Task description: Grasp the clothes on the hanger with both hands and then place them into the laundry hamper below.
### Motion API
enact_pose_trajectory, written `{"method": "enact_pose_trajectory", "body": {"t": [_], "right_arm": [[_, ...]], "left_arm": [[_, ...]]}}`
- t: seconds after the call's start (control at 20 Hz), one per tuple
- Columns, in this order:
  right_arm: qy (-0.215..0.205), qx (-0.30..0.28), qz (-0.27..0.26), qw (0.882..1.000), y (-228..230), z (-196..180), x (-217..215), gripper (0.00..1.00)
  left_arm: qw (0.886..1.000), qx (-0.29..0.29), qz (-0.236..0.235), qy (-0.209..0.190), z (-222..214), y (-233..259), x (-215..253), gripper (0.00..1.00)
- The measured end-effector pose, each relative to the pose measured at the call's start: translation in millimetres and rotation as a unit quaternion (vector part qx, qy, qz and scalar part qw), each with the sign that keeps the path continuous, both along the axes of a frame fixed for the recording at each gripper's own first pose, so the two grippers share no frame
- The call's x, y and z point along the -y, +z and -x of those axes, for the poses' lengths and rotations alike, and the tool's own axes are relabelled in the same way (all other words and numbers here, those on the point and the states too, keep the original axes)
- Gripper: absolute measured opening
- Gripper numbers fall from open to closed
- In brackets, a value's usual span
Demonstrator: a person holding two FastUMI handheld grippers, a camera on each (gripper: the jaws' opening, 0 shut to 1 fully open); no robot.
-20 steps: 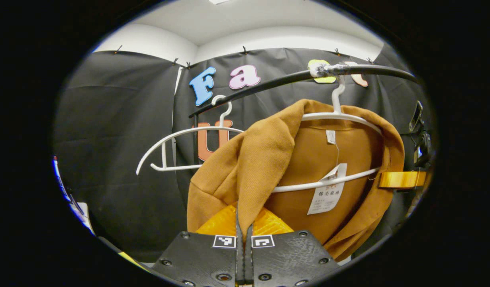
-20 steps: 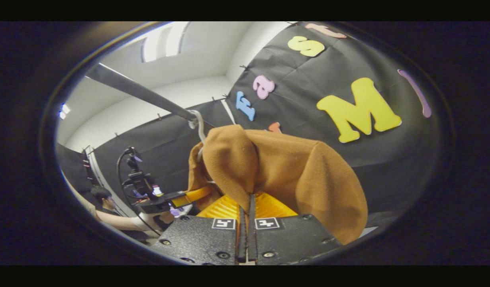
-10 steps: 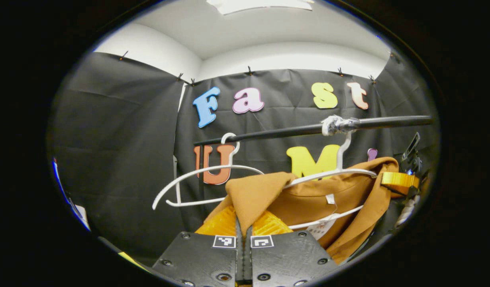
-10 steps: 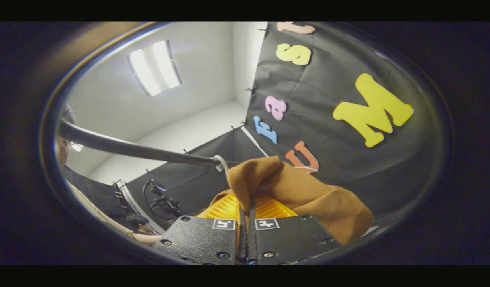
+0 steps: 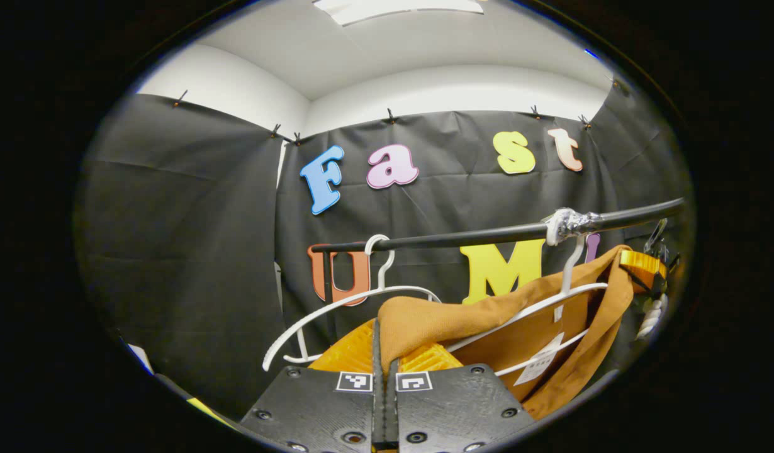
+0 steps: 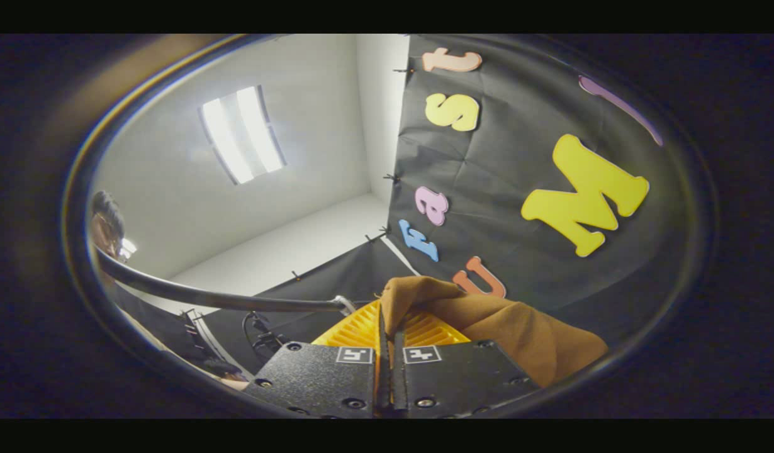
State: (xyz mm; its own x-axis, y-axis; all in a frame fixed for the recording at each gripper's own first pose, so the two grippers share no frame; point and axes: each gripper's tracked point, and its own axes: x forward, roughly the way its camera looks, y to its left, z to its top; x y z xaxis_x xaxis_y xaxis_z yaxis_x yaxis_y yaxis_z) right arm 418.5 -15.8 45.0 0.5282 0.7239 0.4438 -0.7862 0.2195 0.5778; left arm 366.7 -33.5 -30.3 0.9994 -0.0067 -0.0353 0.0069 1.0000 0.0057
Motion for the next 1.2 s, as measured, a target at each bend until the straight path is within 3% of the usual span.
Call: {"method": "enact_pose_trajectory", "body": {"t": [0.15, 0.25, 0.35, 0.4, 0.55, 0.8, 0.85, 0.9, 0.95, 1.05, 1.2], "right_arm": [[-0.022, 0.017, 0.032, 0.999, 4.2, -5.1, 3.2, 0.04], [-0.031, 0.023, 0.021, 0.999, 12.9, -7.6, 12.9, 0.04], [-0.040, 0.023, 0.002, 0.999, 20.0, -11.6, 23.7, 0.04], [-0.043, 0.023, -0.003, 0.999, 22.4, -13.7, 28.4, 0.04], [-0.064, 0.029, -0.009, 0.997, 36.4, -20.9, 40.4, 0.05], [-0.165, 0.045, 0.077, 0.982, 42.7, -46.7, 62.0, 0.04], [-0.200, 0.034, 0.094, 0.975, 39.8, -56.1, 74.6, 0.04], [-0.263, 0.016, 0.124, 0.957, 31.4, -69.0, 99.7, 0.03], [-0.299, 0.011, 0.117, 0.947, 33.2, -77.1, 123.4, 0.02], [-0.239, 0.001, 0.068, 0.969, 42.0, -59.3, 93.4, 0.05], [-0.270, -0.040, 0.131, 0.953, 1.3, -85.7, 99.4, 0.04]], "left_arm": [[0.999, -0.016, -0.031, -0.017, -12.8, -7.0, 0.2, 0.00], [0.999, -0.027, -0.034, -0.029, -19.3, -9.1, 5.4, 0.03], [0.998, -0.019, -0.041, -0.039, -24.6, -2.2, 11.6, 0.00], [0.998, -0.013, -0.043, -0.045, -25.6, 2.1, 15.2, 0.04], [0.997, -0.003, -0.044, -0.060, -30.9, 13.3, 22.0, 0.00], [0.995, -0.001, -0.048, -0.087, -38.3, 27.7, 36.6, 0.03], [0.995, -0.004, -0.044, -0.094, -38.6, 26.6, 41.8, 0.00], [0.995, -0.005, -0.049, -0.088, -39.4, 26.2, 40.3, 0.03], [0.995, -0.010, -0.048, -0.091, -40.5, 24.3, 39.7, 0.03], [0.994, -0.008, -0.026, -0.102, -37.8, 24.5, 50.1, 0.00], [0.994, -0.010, -0.033, -0.105, -41.2, 20.0, 47.2, 0.02]]}}
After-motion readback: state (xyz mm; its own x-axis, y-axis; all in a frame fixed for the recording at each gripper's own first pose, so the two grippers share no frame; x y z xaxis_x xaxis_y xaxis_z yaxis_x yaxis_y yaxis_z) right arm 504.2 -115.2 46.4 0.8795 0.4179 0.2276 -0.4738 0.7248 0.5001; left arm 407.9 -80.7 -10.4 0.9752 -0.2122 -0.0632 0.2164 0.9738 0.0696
